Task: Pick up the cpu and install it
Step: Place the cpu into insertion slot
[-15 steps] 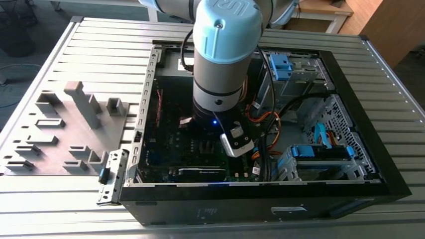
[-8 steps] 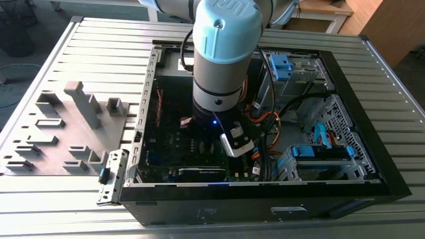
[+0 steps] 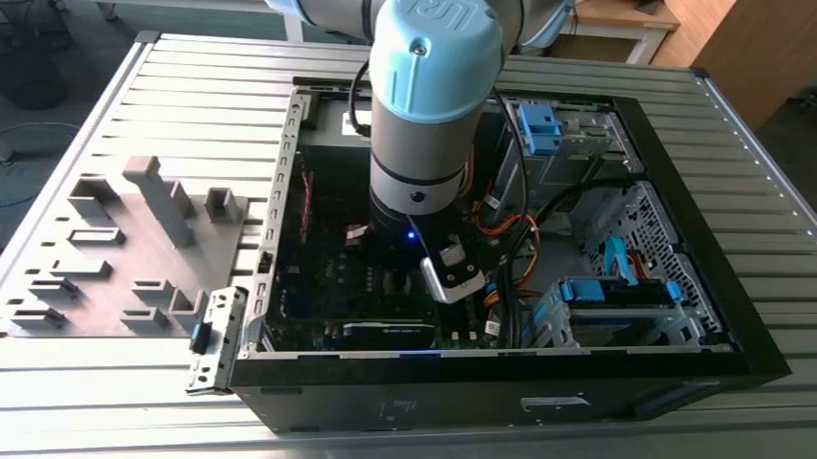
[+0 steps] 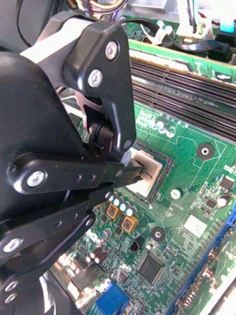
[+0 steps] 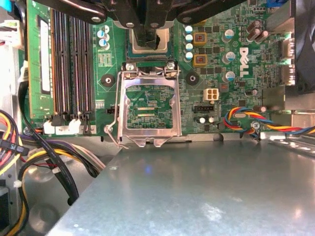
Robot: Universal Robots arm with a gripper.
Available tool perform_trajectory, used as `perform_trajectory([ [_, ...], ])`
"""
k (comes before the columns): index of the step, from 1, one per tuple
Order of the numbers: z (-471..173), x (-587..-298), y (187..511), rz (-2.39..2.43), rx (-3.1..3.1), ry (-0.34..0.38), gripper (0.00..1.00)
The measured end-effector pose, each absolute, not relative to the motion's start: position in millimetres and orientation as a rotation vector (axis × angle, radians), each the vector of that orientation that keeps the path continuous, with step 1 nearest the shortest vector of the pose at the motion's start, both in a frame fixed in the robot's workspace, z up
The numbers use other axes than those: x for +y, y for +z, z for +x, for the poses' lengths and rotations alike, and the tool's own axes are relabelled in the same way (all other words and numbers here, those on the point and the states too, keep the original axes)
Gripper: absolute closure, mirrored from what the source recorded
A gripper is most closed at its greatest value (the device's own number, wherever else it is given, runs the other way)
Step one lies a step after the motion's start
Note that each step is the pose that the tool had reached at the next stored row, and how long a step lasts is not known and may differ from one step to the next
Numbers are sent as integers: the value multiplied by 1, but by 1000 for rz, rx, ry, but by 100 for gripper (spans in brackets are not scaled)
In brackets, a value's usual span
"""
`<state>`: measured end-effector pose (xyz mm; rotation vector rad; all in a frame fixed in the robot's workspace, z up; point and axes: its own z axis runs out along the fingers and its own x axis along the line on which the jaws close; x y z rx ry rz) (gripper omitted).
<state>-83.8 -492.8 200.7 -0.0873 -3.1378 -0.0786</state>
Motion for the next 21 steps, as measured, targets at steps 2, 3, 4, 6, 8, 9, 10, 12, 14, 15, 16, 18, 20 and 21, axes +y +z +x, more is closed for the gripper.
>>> perform_trajectory([
  [2,-84,-493,200,-94,-3138,-79,89],
  [3,-84,-493,200,-95,-3138,-79,89],
  [4,-84,-493,200,-96,-3138,-79,89],
  [6,-84,-493,200,-96,-3138,-79,89],
  [8,-84,-494,199,-96,-3138,-79,89],
  [9,-84,-494,199,-96,-3138,-79,89],
  [10,-84,-495,199,-96,-3138,-79,89],
  [12,-85,-495,198,-96,-3138,-79,89],
  [14,-85,-495,198,-96,-3138,-79,89],
  [15,-85,-495,198,-96,-3138,-79,89],
  [16,-85,-495,198,-96,-3138,-79,89],
  [18,-87,-495,198,-96,-3138,-79,89],
  [20,-87,-495,197,-96,-3138,-79,89],
  [21,-87,-495,196,-96,-3138,-79,89],
])
